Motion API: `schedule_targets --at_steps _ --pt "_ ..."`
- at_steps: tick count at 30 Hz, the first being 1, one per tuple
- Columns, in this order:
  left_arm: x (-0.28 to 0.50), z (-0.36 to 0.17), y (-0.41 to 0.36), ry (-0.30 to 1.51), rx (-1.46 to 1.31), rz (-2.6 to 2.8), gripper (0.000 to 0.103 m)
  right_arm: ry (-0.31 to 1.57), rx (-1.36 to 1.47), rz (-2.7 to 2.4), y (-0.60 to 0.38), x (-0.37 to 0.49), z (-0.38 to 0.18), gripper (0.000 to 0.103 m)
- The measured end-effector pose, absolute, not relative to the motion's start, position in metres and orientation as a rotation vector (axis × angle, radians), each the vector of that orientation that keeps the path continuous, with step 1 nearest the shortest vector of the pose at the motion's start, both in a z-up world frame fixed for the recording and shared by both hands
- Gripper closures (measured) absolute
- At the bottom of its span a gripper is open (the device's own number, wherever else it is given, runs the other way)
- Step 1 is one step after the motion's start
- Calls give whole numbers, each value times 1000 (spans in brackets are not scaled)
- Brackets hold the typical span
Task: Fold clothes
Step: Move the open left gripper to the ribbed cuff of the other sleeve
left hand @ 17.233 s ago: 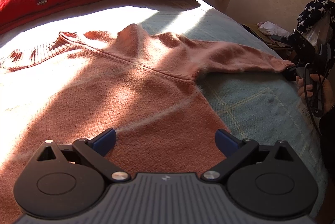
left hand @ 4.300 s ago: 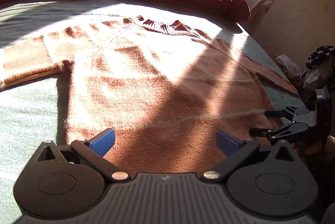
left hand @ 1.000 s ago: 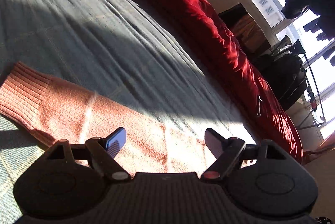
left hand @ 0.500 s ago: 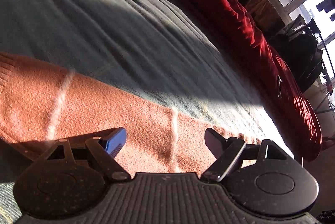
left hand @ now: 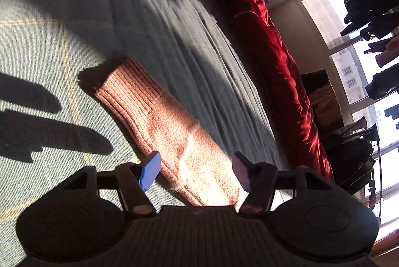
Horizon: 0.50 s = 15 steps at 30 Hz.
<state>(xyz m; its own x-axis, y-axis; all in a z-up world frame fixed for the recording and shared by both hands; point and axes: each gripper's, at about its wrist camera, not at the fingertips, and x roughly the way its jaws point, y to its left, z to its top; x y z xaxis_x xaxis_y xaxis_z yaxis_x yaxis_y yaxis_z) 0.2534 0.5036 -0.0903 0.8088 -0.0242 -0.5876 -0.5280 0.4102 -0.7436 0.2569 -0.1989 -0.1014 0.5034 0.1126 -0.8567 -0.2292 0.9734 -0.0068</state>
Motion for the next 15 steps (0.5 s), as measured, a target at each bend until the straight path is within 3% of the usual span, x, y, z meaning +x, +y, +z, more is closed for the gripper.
schedule_targets --at_steps 7,15 --pt "259 -128 514 562 -1260 404 59 1023 -125 207 -199 256 -101 0" --pt "281 -131 524 505 -1280 444 59 1020 -120 206 -200 256 -101 0"
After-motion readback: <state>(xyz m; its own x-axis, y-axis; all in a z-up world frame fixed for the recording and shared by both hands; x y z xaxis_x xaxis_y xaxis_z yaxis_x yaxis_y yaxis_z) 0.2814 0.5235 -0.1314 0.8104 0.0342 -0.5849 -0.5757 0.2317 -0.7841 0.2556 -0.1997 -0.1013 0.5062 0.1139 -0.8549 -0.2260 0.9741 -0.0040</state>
